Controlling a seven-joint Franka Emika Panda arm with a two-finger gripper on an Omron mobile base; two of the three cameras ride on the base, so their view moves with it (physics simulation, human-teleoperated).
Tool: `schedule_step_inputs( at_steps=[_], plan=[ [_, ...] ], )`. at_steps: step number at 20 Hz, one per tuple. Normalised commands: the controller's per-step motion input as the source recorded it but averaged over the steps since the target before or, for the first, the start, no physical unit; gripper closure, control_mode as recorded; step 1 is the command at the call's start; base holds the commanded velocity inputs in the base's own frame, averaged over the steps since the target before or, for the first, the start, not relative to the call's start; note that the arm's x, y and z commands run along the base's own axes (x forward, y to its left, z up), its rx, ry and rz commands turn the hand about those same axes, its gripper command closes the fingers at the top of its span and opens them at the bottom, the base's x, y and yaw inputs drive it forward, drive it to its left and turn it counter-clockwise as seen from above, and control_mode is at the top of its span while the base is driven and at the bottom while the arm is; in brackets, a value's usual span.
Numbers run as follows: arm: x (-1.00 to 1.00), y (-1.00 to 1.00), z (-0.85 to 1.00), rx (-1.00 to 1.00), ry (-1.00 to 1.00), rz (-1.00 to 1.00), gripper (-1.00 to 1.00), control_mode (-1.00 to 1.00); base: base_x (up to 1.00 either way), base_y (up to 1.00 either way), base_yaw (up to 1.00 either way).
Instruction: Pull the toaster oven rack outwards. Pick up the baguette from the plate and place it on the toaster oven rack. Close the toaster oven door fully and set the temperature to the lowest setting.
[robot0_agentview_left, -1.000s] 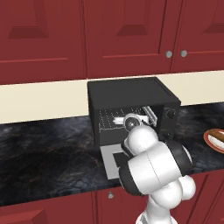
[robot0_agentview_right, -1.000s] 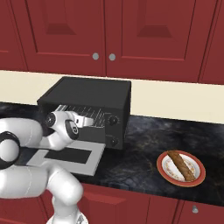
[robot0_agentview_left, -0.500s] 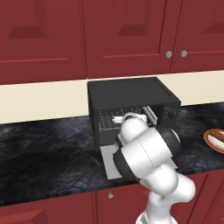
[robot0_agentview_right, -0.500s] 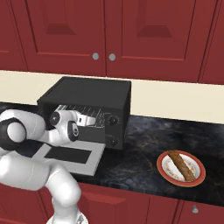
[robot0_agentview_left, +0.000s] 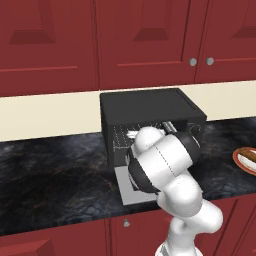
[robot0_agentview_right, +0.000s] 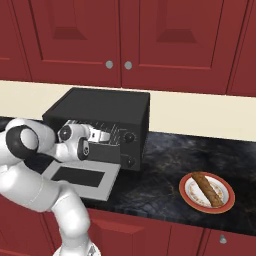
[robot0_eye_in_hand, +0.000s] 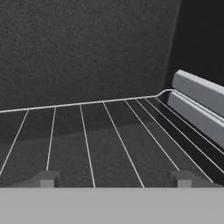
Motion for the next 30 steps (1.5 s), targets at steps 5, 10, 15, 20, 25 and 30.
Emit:
schedule_step_inputs(
  at_steps=[5,10,15,20,25,30],
  plan=[
    [0.0,0.0,-0.5,0.11,0.24,0.0,-1.0,-1.0,0.0,0.0,0.0],
    [-0.04,0.0,-0.8,0.19,0.41,0.0,-1.0,-1.0,0.0,0.0,0.0],
    [-0.1,0.0,-0.73,0.28,0.5,0.02,-1.0,-1.0,0.0,0.0,0.0],
    [-0.22,0.0,-0.69,0.29,0.58,0.03,-1.0,-1.0,0.0,0.0,0.0],
    [-0.33,0.1,-0.77,0.07,0.8,0.04,-1.0,-1.0,0.0,0.0,0.0],
    [-0.55,0.26,-0.71,-0.07,0.95,0.04,-1.0,-1.0,0.0,0.0,0.0]
  ],
)
